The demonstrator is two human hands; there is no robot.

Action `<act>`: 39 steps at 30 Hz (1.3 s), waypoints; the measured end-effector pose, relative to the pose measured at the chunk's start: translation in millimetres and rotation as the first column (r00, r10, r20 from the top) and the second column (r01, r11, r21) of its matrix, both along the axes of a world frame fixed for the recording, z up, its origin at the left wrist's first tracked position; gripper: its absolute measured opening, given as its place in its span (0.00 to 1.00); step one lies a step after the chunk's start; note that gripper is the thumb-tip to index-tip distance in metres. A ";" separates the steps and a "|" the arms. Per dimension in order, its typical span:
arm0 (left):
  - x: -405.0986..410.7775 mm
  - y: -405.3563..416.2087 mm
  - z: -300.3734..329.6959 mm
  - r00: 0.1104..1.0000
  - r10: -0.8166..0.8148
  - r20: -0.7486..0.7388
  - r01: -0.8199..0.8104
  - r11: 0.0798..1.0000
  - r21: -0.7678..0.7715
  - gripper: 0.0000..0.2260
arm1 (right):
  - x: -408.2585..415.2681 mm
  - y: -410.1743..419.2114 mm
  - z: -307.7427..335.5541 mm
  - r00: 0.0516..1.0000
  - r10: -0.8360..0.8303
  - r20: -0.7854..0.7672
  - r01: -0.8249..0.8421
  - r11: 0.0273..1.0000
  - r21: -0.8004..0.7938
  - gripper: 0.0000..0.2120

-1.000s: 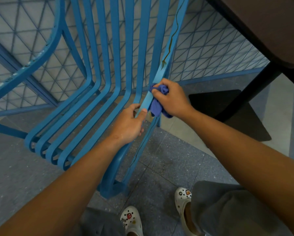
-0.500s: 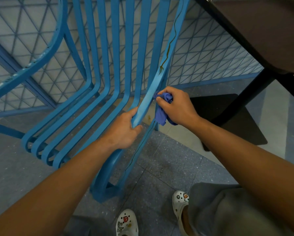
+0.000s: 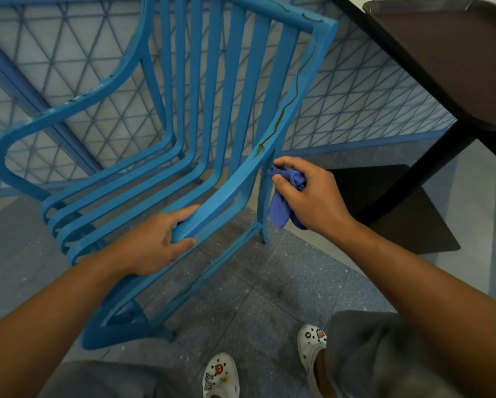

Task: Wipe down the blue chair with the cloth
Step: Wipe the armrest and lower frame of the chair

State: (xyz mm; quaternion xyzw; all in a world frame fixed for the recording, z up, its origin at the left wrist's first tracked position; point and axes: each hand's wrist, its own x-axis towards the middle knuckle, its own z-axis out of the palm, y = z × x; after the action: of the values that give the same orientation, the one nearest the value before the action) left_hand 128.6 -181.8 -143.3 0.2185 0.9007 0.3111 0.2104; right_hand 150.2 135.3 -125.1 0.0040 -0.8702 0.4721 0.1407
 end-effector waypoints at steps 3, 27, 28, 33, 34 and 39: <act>4.6 6.6 2.5 0.992 -0.041 -0.117 0.034 0.998 -0.060 0.23 | -4.1 -6.8 3.9 0.999 -0.018 -0.031 0.019 1.000 0.022 0.13; -25.9 73.8 -9.0 0.947 0.283 -0.148 -0.253 0.948 0.195 0.11 | -57.4 -24.4 8.2 0.980 -0.158 -0.118 0.177 0.969 0.175 0.11; -26.8 73.9 -10.0 0.948 0.284 -0.147 -0.253 0.947 0.198 0.11 | -52.3 -31.3 2.6 0.983 -0.145 -0.111 0.163 0.972 0.169 0.11; -28.4 73.8 -12.5 0.939 0.320 -0.123 -0.286 0.930 0.233 0.13 | -30.4 -51.1 -17.2 0.996 0.042 -0.079 -0.023 0.973 0.228 0.11; -28.3 73.9 -12.0 0.939 0.322 -0.121 -0.289 0.929 0.232 0.12 | -33.3 -48.3 -14.7 0.995 0.056 -0.078 -0.034 0.963 0.266 0.11; -27.1 75.6 -8.3 0.941 0.299 -0.157 -0.266 0.943 0.198 0.13 | -61.0 -18.2 8.2 0.992 -0.027 -0.125 0.067 0.944 0.324 0.10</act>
State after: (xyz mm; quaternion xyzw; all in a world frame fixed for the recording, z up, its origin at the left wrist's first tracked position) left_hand 101.5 -106.3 -151.6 0.1321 0.9077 0.3938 0.0589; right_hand 89.2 117.0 -116.9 0.0348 -0.9265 0.3162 0.2009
